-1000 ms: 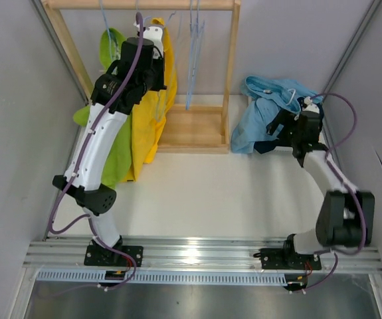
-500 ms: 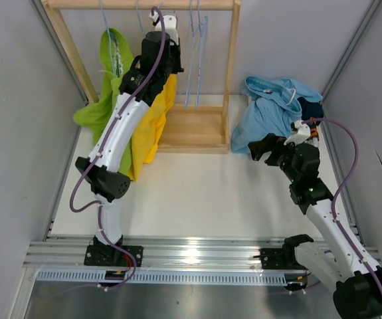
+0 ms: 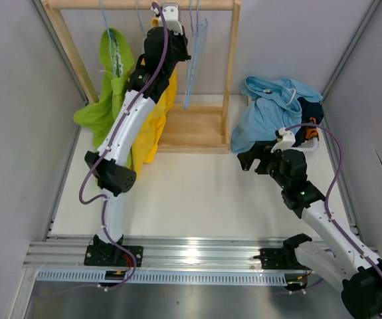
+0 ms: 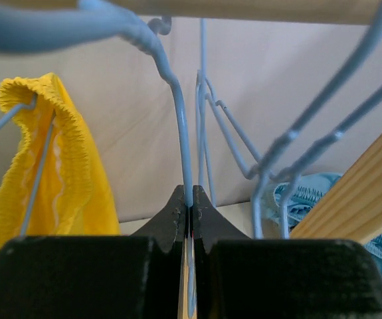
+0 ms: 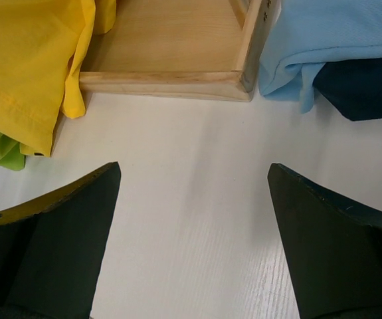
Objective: Remove the shorts from the hanger
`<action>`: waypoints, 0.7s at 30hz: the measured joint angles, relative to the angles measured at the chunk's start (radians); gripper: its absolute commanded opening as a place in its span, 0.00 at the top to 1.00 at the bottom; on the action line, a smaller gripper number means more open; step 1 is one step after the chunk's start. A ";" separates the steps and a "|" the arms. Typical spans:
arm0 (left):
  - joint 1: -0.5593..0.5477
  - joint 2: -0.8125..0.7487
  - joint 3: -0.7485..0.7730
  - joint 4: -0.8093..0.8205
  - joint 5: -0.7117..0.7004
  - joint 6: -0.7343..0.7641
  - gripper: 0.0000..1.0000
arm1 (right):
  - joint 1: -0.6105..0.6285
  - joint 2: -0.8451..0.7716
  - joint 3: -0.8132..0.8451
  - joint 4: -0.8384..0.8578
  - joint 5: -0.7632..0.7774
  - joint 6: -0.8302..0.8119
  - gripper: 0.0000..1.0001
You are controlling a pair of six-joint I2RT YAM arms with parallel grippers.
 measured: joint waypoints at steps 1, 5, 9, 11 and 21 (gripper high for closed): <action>0.005 0.012 0.004 0.011 0.010 -0.004 0.94 | 0.006 0.000 0.000 0.000 0.003 0.000 0.01; 0.033 0.060 0.018 0.036 0.053 -0.033 0.89 | 0.032 0.000 0.000 0.002 0.012 0.000 0.01; 0.058 0.090 0.018 0.043 0.079 -0.047 0.67 | 0.054 0.000 0.000 0.002 0.019 0.000 0.01; 0.062 0.091 0.018 0.041 0.086 -0.045 0.60 | 0.064 0.001 0.000 0.003 0.024 0.000 0.00; 0.062 0.021 -0.102 0.012 0.104 -0.044 0.33 | 0.141 0.011 0.000 0.006 0.072 0.011 0.01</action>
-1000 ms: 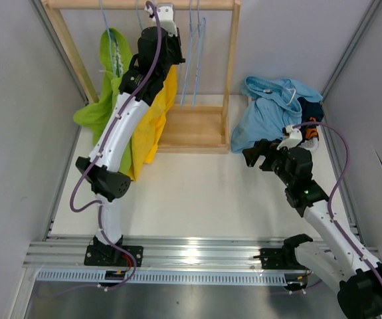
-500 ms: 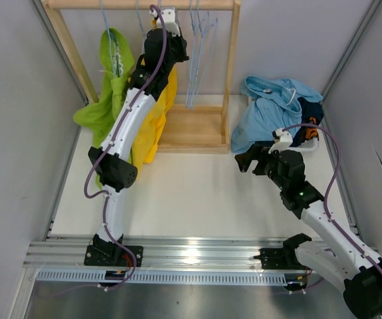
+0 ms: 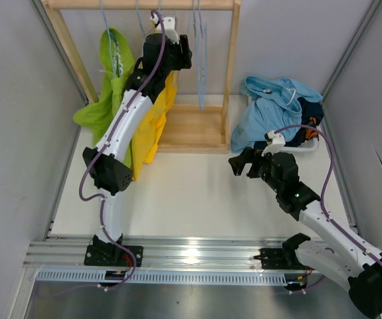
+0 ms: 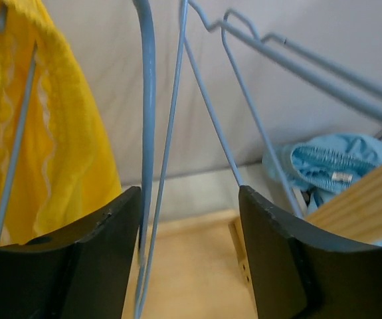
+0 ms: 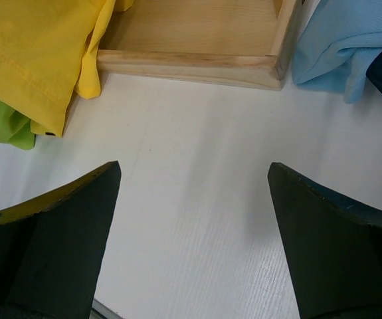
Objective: Remove the shorts from the hanger
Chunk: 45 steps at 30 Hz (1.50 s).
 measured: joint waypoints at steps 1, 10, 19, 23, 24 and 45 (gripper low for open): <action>-0.002 -0.023 -0.034 -0.010 0.002 0.000 0.30 | 0.008 0.000 0.000 0.000 0.007 0.001 0.01; -0.063 -0.339 -0.257 -0.108 -0.023 0.026 0.01 | 0.100 -0.028 0.001 -0.025 0.075 0.007 0.01; -0.129 -0.738 -0.339 -0.155 -0.058 0.038 0.01 | 0.228 -0.080 0.010 -0.093 0.175 0.008 0.01; -0.118 -0.880 -0.455 -0.148 -0.137 0.082 0.01 | 0.277 -0.092 0.012 -0.113 0.217 0.009 0.01; -0.108 -0.897 -0.467 -0.146 -0.146 0.090 0.00 | 0.285 -0.093 0.012 -0.117 0.225 0.010 0.01; 0.063 -0.454 -0.303 -0.149 -0.079 0.120 0.11 | 0.327 -0.116 0.012 -0.182 0.331 0.003 0.00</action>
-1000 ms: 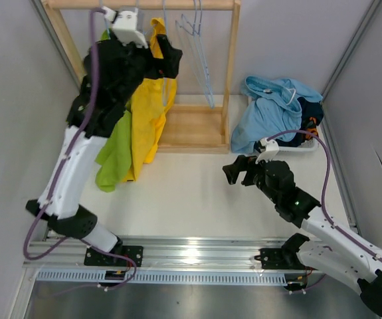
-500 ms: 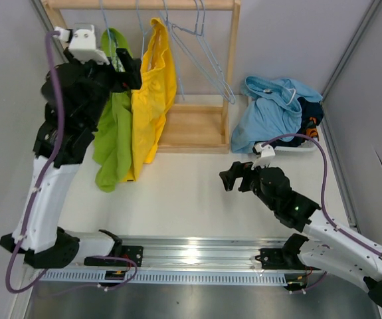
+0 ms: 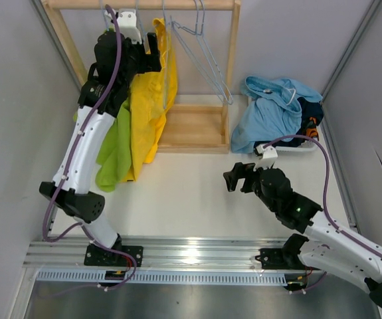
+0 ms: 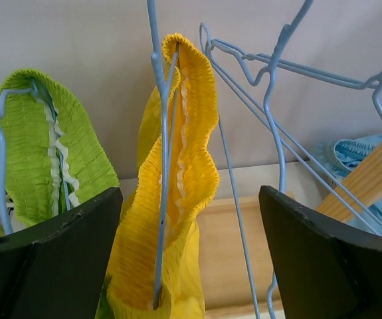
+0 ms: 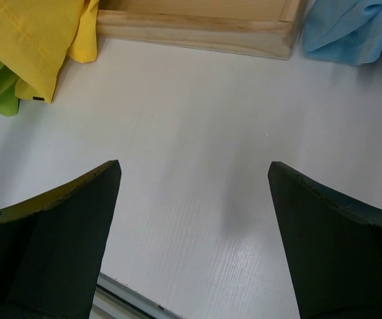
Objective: Remove the shorts from the hanger
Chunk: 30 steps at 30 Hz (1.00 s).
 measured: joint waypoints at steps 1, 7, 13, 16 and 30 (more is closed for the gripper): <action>0.003 0.018 0.019 0.000 0.001 0.000 0.12 | 0.000 -0.001 0.000 -0.001 0.003 -0.003 0.01; 0.024 0.098 0.081 0.001 0.018 -0.017 0.27 | 0.000 -0.016 0.000 -0.024 0.023 -0.023 0.01; 0.032 0.150 0.079 0.000 0.030 -0.027 0.50 | 0.000 -0.021 0.000 -0.030 0.032 -0.034 0.01; 0.032 0.156 0.075 0.001 0.032 -0.039 1.00 | -0.002 -0.021 0.000 -0.030 0.032 -0.038 0.01; 0.034 0.129 0.228 -0.102 0.036 -0.039 1.00 | -0.011 -0.030 0.000 -0.028 0.028 -0.048 0.00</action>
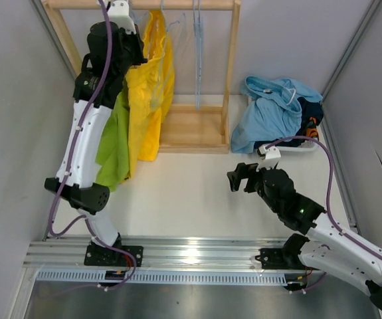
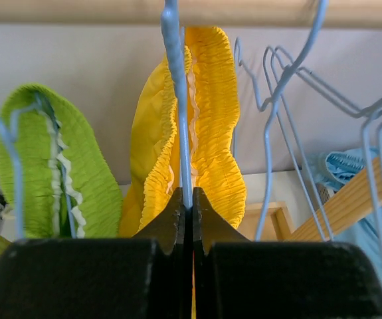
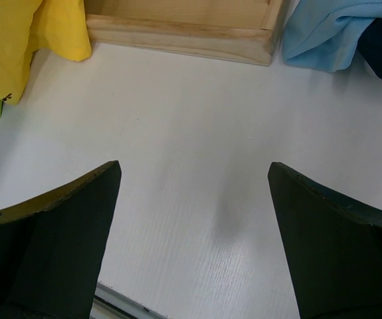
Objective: Remove the shorts from the hanger
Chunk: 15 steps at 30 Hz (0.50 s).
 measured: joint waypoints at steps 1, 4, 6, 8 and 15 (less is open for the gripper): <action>0.000 -0.018 0.003 -0.003 0.000 0.003 1.00 | 0.000 -0.003 0.000 0.000 -0.002 0.000 0.01; 0.000 -0.080 0.006 -0.016 0.000 0.008 1.00 | 0.000 -0.013 0.000 0.000 -0.002 -0.004 0.01; 0.000 -0.126 -0.007 -0.041 0.002 0.008 1.00 | 0.000 -0.020 0.001 -0.004 -0.001 -0.009 0.01; -0.003 -0.190 -0.049 -0.069 0.008 0.007 1.00 | 0.000 -0.025 0.007 -0.013 -0.001 -0.018 0.01; -0.075 -0.590 -0.572 -0.092 -0.025 0.005 1.00 | 0.000 -0.030 0.098 -0.047 -0.036 -0.064 0.01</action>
